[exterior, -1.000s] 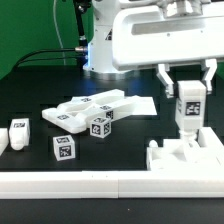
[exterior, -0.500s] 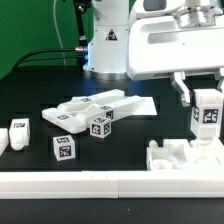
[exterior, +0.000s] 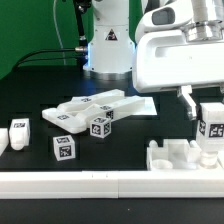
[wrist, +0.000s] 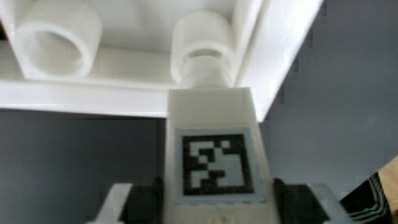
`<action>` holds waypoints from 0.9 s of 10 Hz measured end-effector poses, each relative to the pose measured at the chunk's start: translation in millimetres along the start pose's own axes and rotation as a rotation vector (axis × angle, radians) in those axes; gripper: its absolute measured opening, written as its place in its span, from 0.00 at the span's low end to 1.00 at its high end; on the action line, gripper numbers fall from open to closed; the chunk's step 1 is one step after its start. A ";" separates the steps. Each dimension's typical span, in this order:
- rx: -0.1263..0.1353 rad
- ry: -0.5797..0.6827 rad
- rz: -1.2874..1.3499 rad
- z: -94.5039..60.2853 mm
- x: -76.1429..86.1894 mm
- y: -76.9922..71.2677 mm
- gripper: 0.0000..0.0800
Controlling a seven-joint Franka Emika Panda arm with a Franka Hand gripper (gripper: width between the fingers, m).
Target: Assemble chair
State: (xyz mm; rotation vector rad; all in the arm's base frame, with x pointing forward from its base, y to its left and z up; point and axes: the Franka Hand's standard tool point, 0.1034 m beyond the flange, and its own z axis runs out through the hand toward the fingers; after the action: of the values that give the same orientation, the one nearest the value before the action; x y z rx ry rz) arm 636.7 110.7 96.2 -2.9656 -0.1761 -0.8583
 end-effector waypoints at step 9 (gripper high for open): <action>-0.001 0.019 -0.010 2.6 -0.2 -1.0 0.36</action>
Offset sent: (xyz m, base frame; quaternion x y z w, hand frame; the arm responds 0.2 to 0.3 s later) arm 0.0011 0.0065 -0.0084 0.0012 0.0084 0.0111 0.9999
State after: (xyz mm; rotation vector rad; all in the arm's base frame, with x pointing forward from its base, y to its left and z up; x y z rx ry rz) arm 637.8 111.8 93.9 -2.9589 -0.1900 -0.8877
